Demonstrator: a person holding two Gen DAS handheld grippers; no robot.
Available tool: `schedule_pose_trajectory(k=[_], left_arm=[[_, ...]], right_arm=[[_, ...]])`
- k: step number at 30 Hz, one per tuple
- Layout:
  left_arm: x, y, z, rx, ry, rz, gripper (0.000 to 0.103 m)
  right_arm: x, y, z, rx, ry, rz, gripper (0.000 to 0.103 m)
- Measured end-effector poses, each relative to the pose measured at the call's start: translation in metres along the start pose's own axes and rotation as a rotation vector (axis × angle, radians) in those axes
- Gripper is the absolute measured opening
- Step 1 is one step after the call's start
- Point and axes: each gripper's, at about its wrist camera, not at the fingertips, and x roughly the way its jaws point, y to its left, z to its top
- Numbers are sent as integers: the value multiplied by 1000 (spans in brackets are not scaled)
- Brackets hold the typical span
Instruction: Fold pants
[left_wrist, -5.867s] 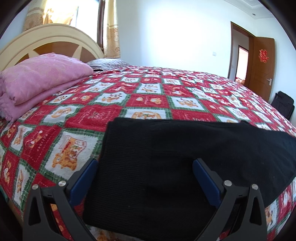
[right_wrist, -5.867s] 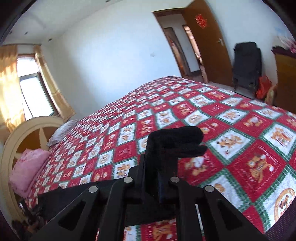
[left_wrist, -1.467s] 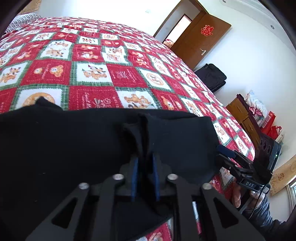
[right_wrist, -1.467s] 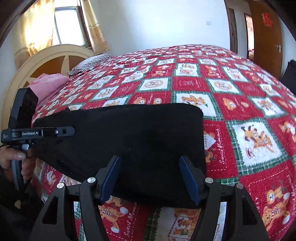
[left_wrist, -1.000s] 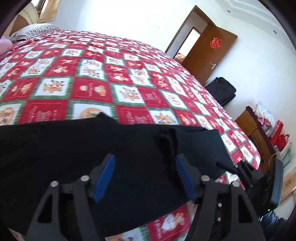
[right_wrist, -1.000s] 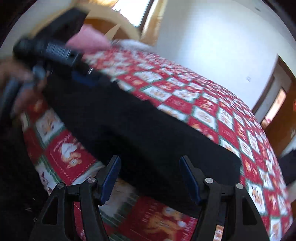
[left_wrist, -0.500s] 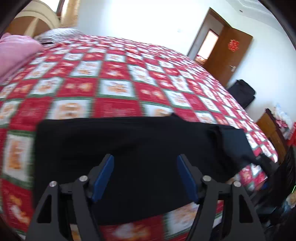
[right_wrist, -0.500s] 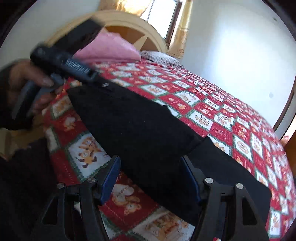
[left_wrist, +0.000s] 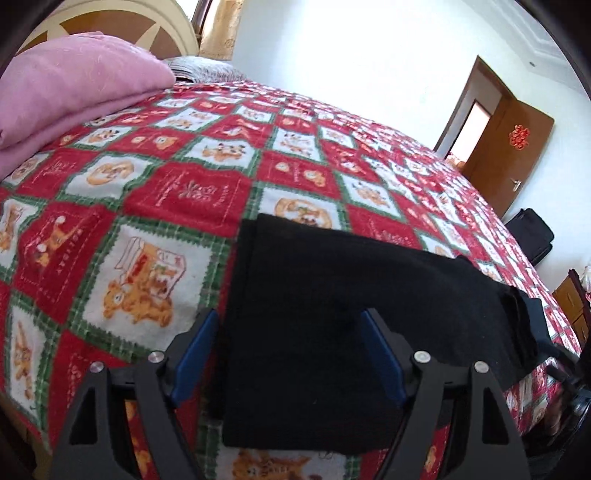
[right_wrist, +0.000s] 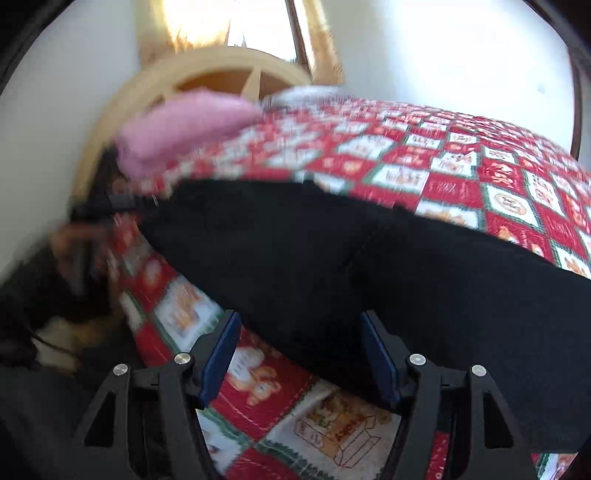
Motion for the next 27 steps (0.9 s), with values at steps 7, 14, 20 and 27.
schedule_pose_trajectory(k=[7, 14, 20, 27], left_arm=[[-3, -2, 1, 8, -10, -14, 79], [3, 8, 3, 25, -48, 14, 69], [4, 5, 4, 22, -15, 7, 58], [-3, 9, 6, -15, -22, -15, 39]], right_arm=[[-30, -13, 10, 94, -136, -7, 68], [-19, -11, 2, 81, -97, -16, 68], [-13, -6, -2, 74, -88, -15, 68], [-12, -2, -3, 64, -88, -21, 68]])
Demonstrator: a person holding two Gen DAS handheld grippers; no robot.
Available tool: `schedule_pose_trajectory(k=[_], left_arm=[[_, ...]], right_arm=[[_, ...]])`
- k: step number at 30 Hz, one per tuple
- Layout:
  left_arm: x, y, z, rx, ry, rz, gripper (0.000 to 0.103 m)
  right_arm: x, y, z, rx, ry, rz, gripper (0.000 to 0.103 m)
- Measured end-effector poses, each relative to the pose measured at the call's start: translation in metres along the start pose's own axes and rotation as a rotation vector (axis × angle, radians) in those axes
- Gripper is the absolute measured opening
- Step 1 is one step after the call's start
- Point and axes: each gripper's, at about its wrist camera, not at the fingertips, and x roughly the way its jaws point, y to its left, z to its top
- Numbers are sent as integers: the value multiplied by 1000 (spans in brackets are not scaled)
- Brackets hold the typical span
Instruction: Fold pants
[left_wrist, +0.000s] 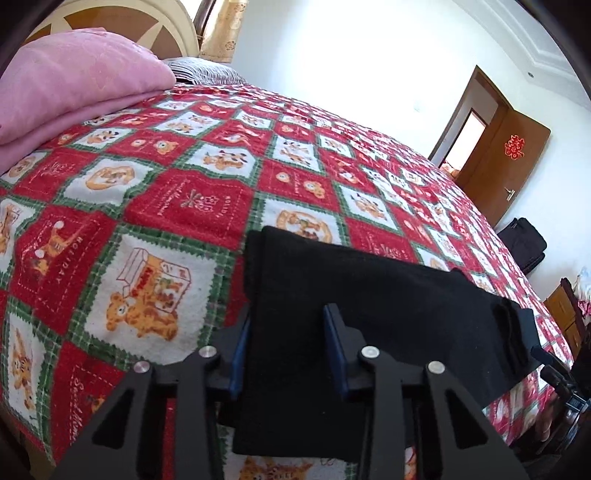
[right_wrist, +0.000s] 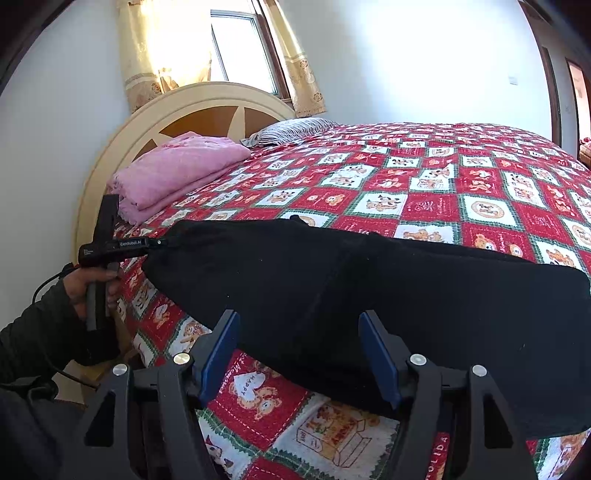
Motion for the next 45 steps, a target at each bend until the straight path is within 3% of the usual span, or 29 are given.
schedule_pose_trajectory(k=[3, 4, 6, 9, 10, 11, 22, 30, 34, 39, 45], left_arm=[[3, -1, -5, 15, -22, 1, 41], [5, -1, -5, 20, -22, -5, 49], [7, 8, -6, -28, -28, -49, 52], [4, 7, -2, -21, -13, -62, 39], [1, 8, 0, -31, -12, -84, 26], [-5, 10, 2, -56, -15, -131, 25], [-41, -17, 23, -106, -66, -312, 25], [-73, -81, 35, -18, -109, -409, 25], [-73, -117, 38, 20, -96, -464, 25], [-66, -164, 47, 71, -71, -566, 25], [-57, -233, 56, 176, -24, -609, 25]], right_arm=[[3, 0, -1, -1, 9, -7, 68], [4, 0, -2, 1, 12, -10, 68], [6, 0, -3, 3, 19, -15, 69], [7, 1, -4, -2, 19, -21, 69], [6, 2, -3, -4, 15, -22, 69], [5, 2, -3, -5, 11, -23, 69], [-18, -13, 12, 54, -76, -74, 69], [-58, -29, 36, 109, -135, -192, 70], [-77, -47, 39, 154, -127, -290, 70], [-99, -71, 33, 203, -134, -331, 73], [-106, -105, 20, 279, -143, -412, 73]])
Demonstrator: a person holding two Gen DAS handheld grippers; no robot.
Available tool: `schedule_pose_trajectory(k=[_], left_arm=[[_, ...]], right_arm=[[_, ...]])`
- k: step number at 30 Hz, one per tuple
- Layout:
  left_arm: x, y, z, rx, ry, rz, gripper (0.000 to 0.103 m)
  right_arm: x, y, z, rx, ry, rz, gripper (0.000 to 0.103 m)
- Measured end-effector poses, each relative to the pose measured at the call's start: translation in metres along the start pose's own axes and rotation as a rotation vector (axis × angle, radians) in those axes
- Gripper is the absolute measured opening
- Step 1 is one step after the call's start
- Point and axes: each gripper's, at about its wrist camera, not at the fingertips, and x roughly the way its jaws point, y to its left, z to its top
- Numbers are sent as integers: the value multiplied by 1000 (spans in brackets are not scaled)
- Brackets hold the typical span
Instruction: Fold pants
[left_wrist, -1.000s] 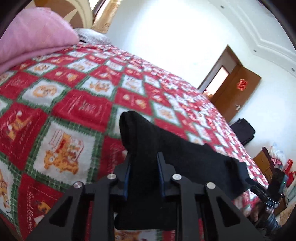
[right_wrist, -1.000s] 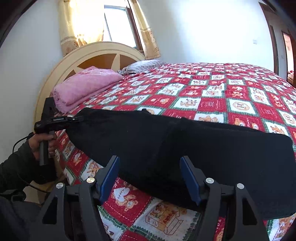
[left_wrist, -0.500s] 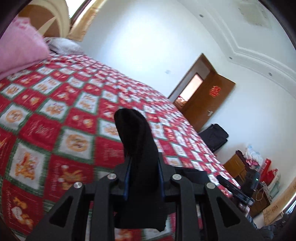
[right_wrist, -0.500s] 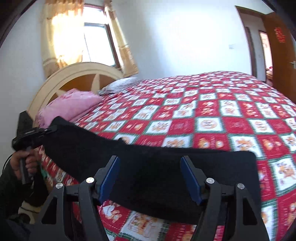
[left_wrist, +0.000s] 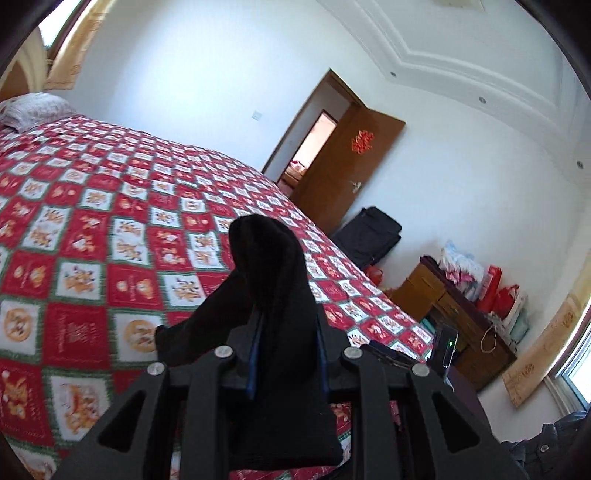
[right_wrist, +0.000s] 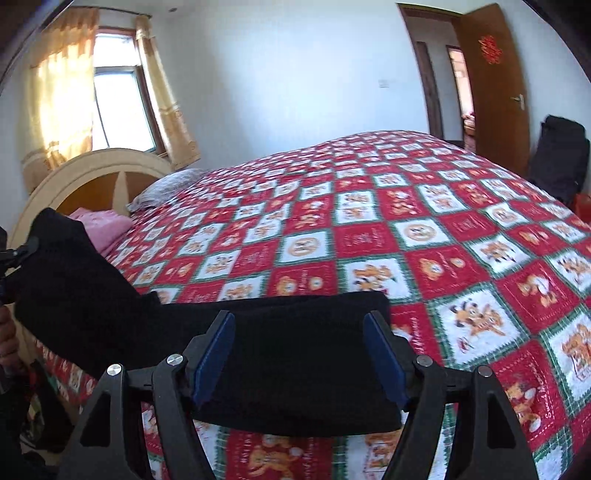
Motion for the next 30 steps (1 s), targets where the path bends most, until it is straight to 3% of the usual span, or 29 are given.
schedule_pose_trajectory(k=[11, 19, 22, 24, 26, 30], left_arm=[[99, -53, 4, 40, 176, -33, 25], [173, -61, -31, 52, 322, 46, 25], [196, -68, -50, 99, 361, 97, 25], [205, -70, -58, 98, 373, 109, 27], [212, -74, -61, 101, 370, 117, 38], [205, -95, -64, 116, 358, 27, 58]], right_arm=[[5, -46, -8, 140, -37, -73, 74], [-4, -68, -7, 224, -86, -117, 74], [-5, -73, -7, 244, -90, -122, 74], [-5, -75, -7, 253, -89, -122, 74], [-5, -77, -7, 260, -88, -122, 74], [-4, -83, -8, 274, -90, -130, 75]])
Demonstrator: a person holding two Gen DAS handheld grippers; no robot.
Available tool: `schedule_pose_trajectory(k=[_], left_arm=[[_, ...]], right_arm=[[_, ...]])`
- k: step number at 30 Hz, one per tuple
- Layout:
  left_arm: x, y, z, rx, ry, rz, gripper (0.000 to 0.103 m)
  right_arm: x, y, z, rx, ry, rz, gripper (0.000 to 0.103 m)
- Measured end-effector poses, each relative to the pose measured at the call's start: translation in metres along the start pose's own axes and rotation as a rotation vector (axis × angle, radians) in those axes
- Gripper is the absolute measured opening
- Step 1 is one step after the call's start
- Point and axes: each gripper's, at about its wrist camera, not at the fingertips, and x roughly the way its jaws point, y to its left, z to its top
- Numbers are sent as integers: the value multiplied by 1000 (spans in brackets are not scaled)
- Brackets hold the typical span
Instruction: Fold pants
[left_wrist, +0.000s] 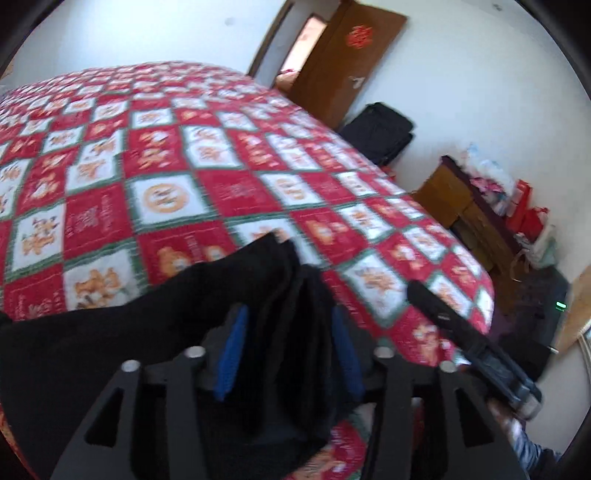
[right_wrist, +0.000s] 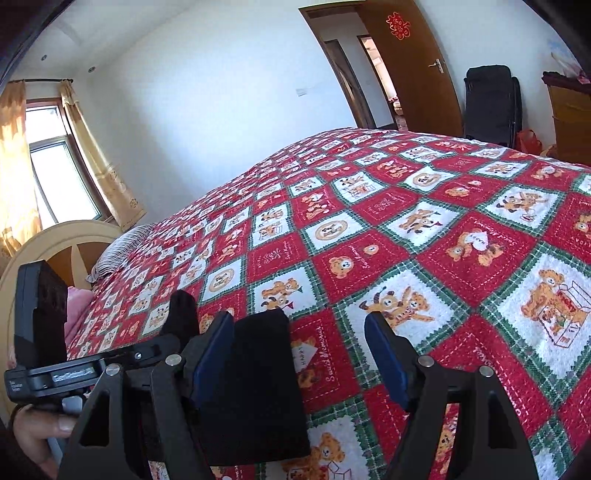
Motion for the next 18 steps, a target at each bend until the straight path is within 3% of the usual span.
schedule_pose_trajectory(k=[1, 4, 7, 9, 11, 14, 18], left_arm=[[-4, -2, 0, 18, -12, -10, 65], [-28, -5, -3, 59, -64, 1, 72], [-57, 13, -10, 52, -132, 63, 81], [-68, 28, -16, 39, -170, 114, 87], [-77, 49, -26, 12, -209, 192, 91], [-76, 78, -35, -53, -200, 269, 91], [-76, 104, -43, -128, -202, 308, 91]], right_arm=[[0, -3, 0, 8, -3, -5, 75], [-1, -9, 3, 33, -12, -11, 75], [-5, -6, 4, 34, -16, 12, 75], [-6, 7, 4, -7, -8, 73, 75], [-5, 23, 1, -48, 27, 154, 76], [5, 40, -8, -60, 110, 254, 79], [15, 55, -20, -45, 214, 315, 79]])
